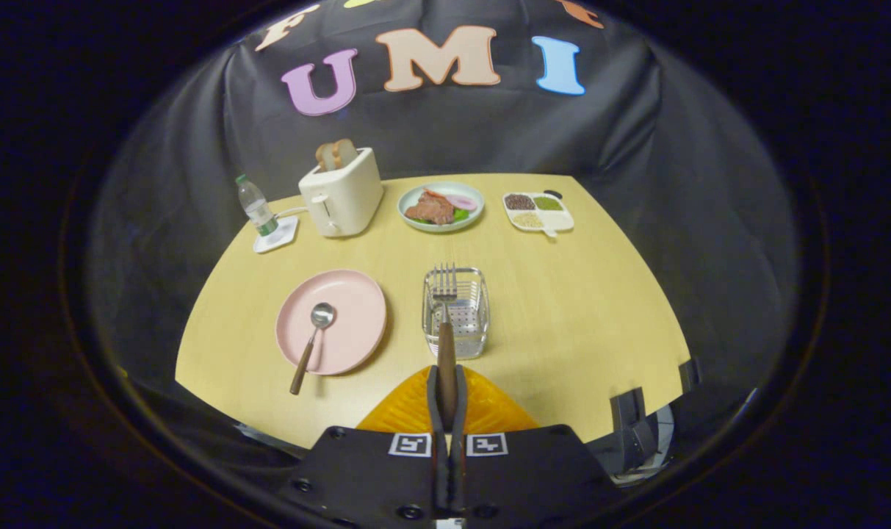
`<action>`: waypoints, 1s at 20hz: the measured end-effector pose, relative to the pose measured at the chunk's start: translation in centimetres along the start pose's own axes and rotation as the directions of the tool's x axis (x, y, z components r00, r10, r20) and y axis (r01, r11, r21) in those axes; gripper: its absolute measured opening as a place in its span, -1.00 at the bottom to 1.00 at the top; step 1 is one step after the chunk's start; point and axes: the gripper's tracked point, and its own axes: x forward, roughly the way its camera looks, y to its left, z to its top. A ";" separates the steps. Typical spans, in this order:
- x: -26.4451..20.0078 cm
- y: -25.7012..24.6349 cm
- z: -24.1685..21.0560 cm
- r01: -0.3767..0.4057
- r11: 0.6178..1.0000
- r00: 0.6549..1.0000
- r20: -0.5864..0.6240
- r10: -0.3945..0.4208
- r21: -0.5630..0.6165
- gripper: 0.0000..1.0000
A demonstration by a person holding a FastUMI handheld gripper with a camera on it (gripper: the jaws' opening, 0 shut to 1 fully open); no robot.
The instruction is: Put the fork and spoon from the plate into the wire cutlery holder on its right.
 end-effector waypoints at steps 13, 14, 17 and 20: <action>2.4 -0.9 -0.2 -0.031 0.999 0.933 -0.359 0.022 -0.022 -0.93; 2.7 -1.0 0.1 -0.028 0.999 0.926 -0.377 0.012 -0.038 -0.92; 3.9 -0.3 0.5 -0.029 0.998 0.906 -0.422 0.006 -0.049 -0.91; 4.6 -0.1 0.8 -0.028 0.998 0.894 -0.448 0.003 -0.048 -0.89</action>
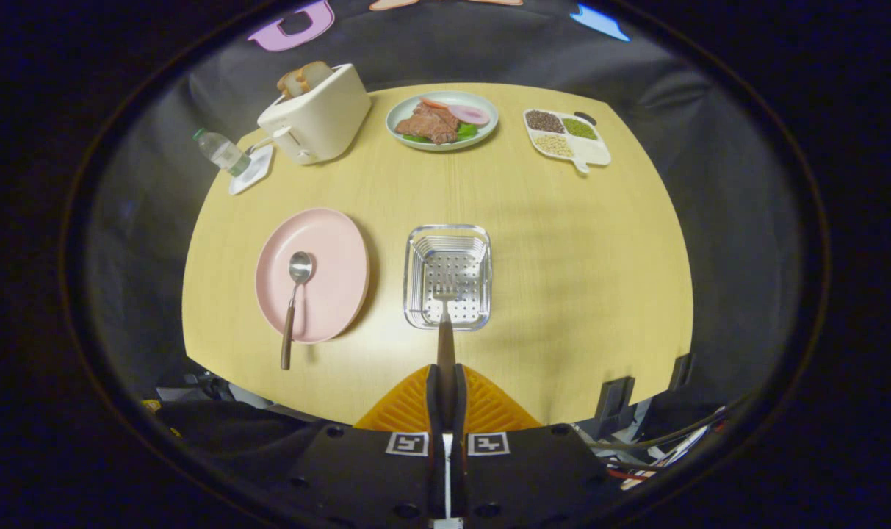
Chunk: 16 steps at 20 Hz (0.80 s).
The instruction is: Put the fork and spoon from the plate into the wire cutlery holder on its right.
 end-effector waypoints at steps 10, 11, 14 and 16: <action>-0.1 -0.1 1.3 -0.012 0.998 0.999 0.048 0.010 0.058 -0.68; 0.0 0.1 1.6 -0.024 0.997 0.998 0.058 0.020 0.068 -0.44; -0.6 0.6 1.8 -0.047 0.995 0.995 0.097 0.038 0.090 0.28; -0.8 1.1 2.2 -0.071 0.992 0.989 0.138 0.057 0.104 0.76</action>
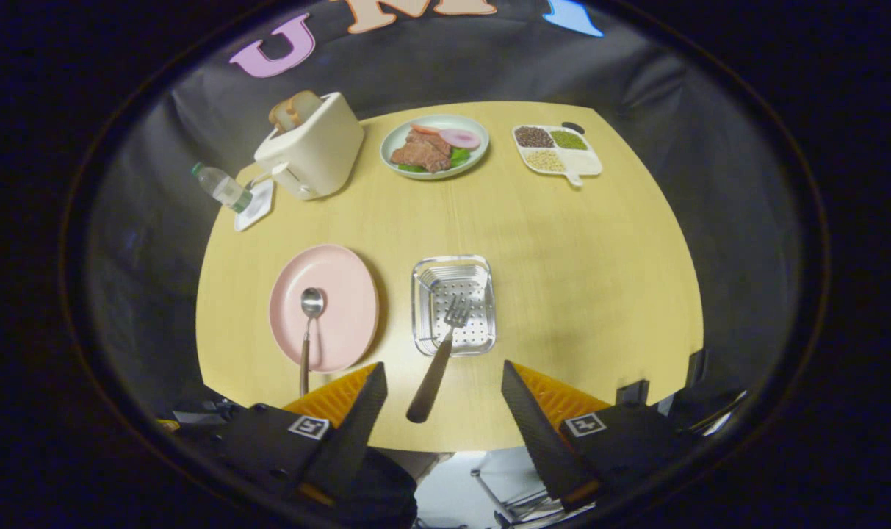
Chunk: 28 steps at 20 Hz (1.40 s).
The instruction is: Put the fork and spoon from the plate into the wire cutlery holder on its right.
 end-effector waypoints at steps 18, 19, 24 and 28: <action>-6.6 8.7 2.0 -0.045 0.998 0.836 0.548 0.012 0.047 1.00; -6.4 9.4 1.5 -0.044 0.998 0.826 0.564 0.012 0.044 0.99; -4.6 12.6 -1.0 -0.026 0.999 0.805 0.594 0.000 0.035 0.99; -2.4 14.7 -3.5 -0.035 0.999 0.820 0.572 0.017 0.020 0.99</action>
